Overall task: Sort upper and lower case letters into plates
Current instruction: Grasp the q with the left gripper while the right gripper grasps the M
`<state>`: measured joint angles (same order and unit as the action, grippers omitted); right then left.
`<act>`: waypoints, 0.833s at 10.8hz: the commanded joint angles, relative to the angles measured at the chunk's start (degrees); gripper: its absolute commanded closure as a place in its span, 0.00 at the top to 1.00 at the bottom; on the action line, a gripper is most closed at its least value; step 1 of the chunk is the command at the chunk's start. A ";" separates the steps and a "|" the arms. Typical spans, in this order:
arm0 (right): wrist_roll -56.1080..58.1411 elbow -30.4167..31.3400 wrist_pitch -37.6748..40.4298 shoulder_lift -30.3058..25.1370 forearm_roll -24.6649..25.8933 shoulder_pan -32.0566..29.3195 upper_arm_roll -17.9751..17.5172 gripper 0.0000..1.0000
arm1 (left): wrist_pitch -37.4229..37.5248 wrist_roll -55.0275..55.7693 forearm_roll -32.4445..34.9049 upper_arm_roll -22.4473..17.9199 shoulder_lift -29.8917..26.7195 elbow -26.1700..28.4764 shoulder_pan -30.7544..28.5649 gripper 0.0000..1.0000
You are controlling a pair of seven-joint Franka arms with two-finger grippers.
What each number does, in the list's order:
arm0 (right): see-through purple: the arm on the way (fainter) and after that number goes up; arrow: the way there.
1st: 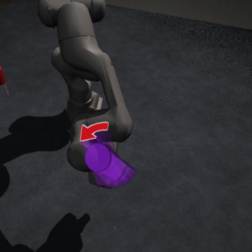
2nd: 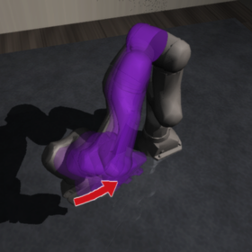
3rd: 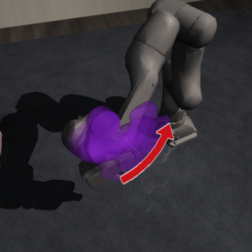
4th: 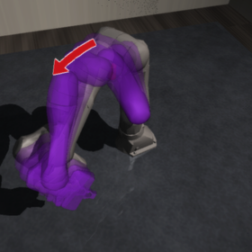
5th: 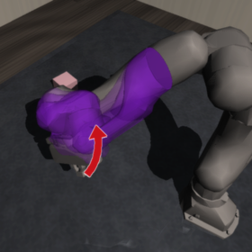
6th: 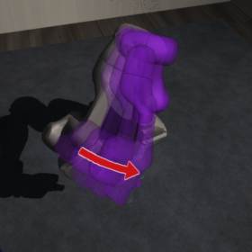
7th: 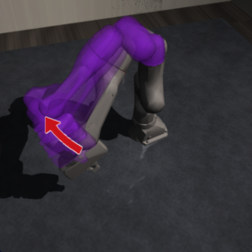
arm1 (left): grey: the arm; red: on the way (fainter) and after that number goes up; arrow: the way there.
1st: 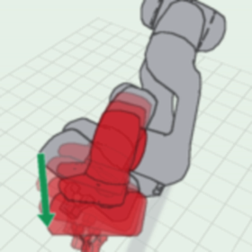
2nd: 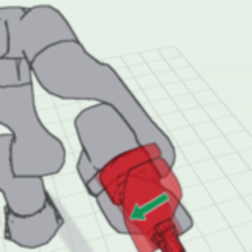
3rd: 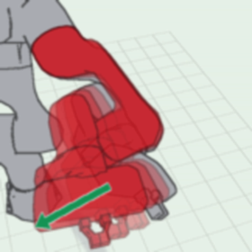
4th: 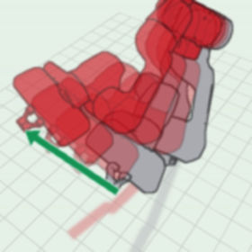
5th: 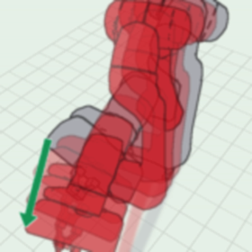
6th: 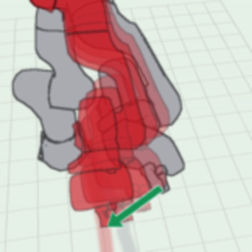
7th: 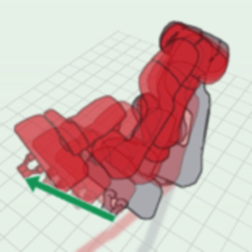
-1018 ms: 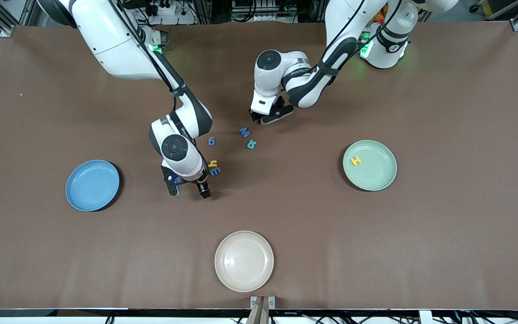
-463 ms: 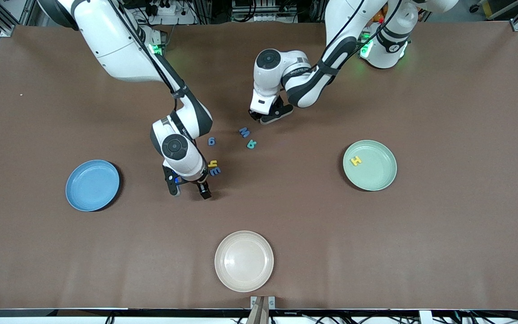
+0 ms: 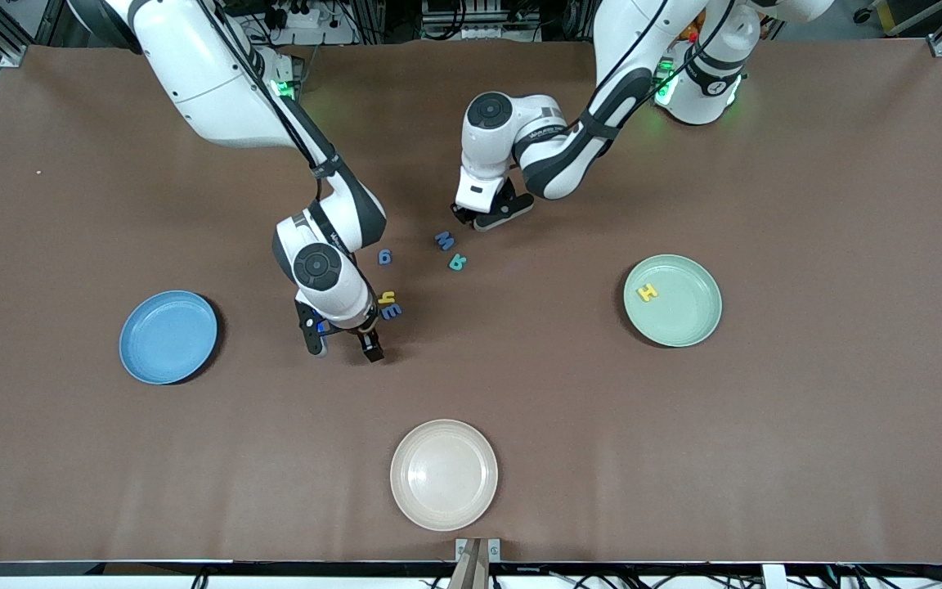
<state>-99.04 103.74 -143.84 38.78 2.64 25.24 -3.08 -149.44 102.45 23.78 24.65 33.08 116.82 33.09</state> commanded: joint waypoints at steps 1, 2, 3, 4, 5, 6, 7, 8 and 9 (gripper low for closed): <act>-2.12 1.20 0.75 -1.60 1.13 -0.20 -0.09 1.00 | 0.55 0.39 1.10 0.48 -2.32 0.43 -2.23 0.09; -2.12 1.20 1.10 -1.69 1.22 -0.20 -0.09 1.00 | 1.08 -2.40 1.10 0.40 -2.67 0.52 -2.59 0.00; -2.12 1.29 1.10 -1.69 1.31 -0.28 0.00 1.00 | 1.95 -5.48 1.10 0.31 -3.02 0.43 -3.63 0.00; -2.12 1.47 1.10 -1.69 1.40 -0.28 0.09 1.00 | 2.83 -9.69 1.10 0.13 -3.72 0.43 -5.04 0.00; -2.12 1.47 1.10 -1.69 1.40 -0.28 0.09 1.00 | 3.36 -14.25 0.31 0.04 -4.42 0.43 -6.97 0.00; -2.12 1.47 1.10 -1.69 1.40 -0.28 0.09 0.79 | 3.37 -19.87 -3.09 0.04 -4.95 0.26 -8.46 0.00; -2.38 1.47 1.10 -1.77 1.31 -0.28 0.00 0.25 | 3.63 -26.01 -6.25 -0.22 -6.44 0.17 -9.61 0.00; -2.73 1.47 1.02 -2.21 1.31 -0.28 0.00 0.00 | 5.63 -30.77 -7.68 -0.92 -7.23 0.08 -10.93 0.00; -2.74 1.47 1.02 -2.30 1.40 -0.28 0.00 0.00 | 7.48 -36.91 -9.08 -1.36 -8.37 0.08 -13.72 0.00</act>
<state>-99.90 103.77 -142.97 37.87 2.69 25.22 -2.83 -144.69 72.27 17.21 23.66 27.50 116.13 21.70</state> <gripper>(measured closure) 0.454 0.577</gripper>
